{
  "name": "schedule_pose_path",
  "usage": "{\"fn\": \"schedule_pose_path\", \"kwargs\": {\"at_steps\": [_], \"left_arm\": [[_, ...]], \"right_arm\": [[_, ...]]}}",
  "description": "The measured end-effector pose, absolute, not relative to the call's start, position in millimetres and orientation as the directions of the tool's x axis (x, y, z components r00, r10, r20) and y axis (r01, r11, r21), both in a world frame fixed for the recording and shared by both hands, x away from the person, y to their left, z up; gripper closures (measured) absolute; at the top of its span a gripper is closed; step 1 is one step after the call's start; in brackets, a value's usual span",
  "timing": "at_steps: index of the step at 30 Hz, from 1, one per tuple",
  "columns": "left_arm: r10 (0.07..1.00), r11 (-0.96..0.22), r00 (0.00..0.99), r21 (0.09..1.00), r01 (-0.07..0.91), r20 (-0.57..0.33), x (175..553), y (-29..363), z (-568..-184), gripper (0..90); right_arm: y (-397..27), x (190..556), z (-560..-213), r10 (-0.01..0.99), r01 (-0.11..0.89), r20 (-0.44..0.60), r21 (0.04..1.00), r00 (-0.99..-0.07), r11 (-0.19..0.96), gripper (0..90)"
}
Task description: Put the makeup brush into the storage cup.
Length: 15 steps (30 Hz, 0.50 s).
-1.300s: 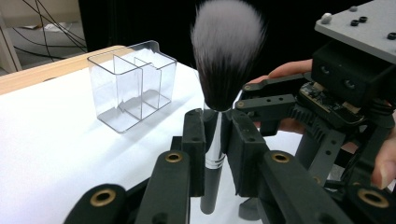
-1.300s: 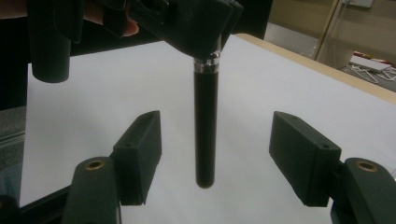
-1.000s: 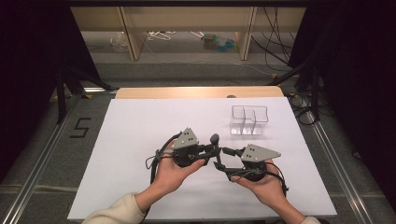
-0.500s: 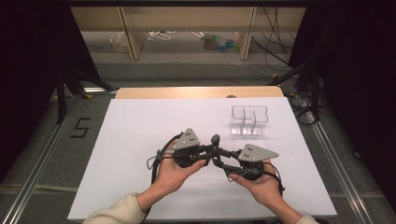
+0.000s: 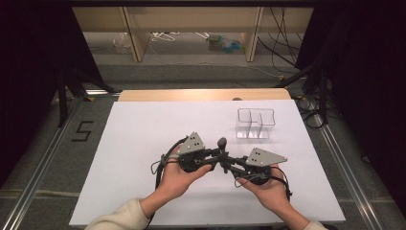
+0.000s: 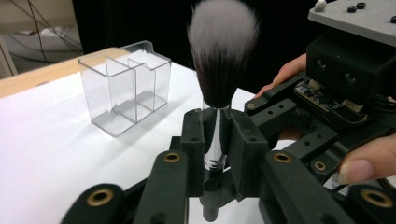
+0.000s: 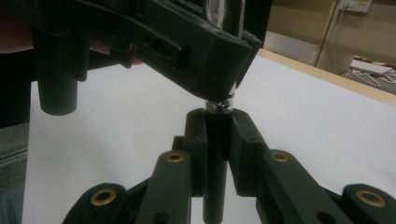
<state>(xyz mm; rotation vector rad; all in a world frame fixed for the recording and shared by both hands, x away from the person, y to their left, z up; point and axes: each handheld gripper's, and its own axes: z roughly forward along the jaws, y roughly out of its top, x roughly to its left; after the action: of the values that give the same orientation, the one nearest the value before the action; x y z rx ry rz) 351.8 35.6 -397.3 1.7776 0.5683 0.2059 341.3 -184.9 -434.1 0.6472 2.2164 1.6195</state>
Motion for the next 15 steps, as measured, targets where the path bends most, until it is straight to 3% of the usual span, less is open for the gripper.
{"fn": "schedule_pose_path", "kwargs": {"at_steps": [10,11,15], "left_arm": [[0.432,-0.150,0.899,0.978,0.142,-0.065,341.0,43.9,-396.4,32.9],[0.421,-0.184,0.907,0.981,0.057,0.026,344.8,47.9,-395.1,28.9],[0.409,-0.208,0.908,0.978,-0.001,0.088,340.4,58.0,-396.6,19.8]], "right_arm": [[-192.4,342.3,-430.5,0.555,0.186,0.005,0.945,-0.832,0.270,79.5],[-192.6,343.1,-430.7,0.557,0.177,-0.001,0.948,-0.830,0.266,79.5],[-194.9,343.8,-430.2,0.564,0.180,0.005,0.950,-0.826,0.256,79.5]]}}
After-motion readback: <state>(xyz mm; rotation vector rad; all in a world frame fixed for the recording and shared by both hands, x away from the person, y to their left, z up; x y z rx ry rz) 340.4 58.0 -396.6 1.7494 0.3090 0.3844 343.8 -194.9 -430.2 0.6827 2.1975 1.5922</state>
